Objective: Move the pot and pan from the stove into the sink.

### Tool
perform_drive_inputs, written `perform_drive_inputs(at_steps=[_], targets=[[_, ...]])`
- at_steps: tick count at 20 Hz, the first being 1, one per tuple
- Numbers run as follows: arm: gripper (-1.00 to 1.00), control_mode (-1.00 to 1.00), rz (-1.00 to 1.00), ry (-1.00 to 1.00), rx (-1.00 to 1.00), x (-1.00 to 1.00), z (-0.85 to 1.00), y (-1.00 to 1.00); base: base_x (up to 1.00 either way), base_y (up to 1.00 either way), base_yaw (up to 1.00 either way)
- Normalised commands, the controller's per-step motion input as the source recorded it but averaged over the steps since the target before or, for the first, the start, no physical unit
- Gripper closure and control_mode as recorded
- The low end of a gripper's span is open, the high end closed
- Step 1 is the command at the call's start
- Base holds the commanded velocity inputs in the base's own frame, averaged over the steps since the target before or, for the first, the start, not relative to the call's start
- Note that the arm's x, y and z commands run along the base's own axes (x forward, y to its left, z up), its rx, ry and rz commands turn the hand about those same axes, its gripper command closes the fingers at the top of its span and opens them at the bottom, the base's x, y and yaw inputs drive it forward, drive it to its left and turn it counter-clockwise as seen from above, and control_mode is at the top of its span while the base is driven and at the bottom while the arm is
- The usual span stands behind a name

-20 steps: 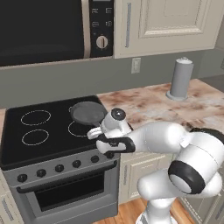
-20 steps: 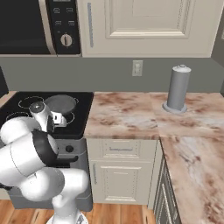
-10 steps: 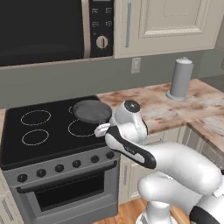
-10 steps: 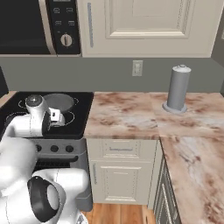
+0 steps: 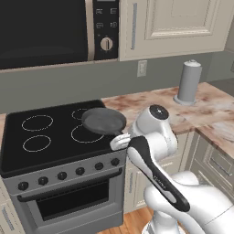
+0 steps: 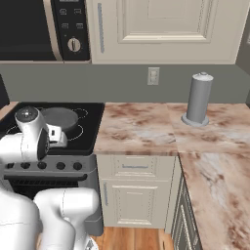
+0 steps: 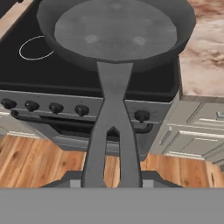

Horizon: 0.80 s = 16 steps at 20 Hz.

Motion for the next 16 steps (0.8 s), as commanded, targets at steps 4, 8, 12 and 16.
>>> perform_drive_inputs(at_steps=[4,8,12,16], targets=[[1.00,-1.00,0.02,0.00,0.00,-0.99,0.40,-0.28,0.00,0.00,0.00],[1.00,-1.00,0.03,0.01,0.00,-0.98,0.42,-0.27,0.00,0.00,0.00],[1.00,-1.00,0.04,0.00,0.00,-1.00,0.37,-0.29,0.00,0.00,0.00],[1.00,-1.00,0.07,0.00,0.00,-1.00,0.40,-0.25,0.00,0.00,0.00]])
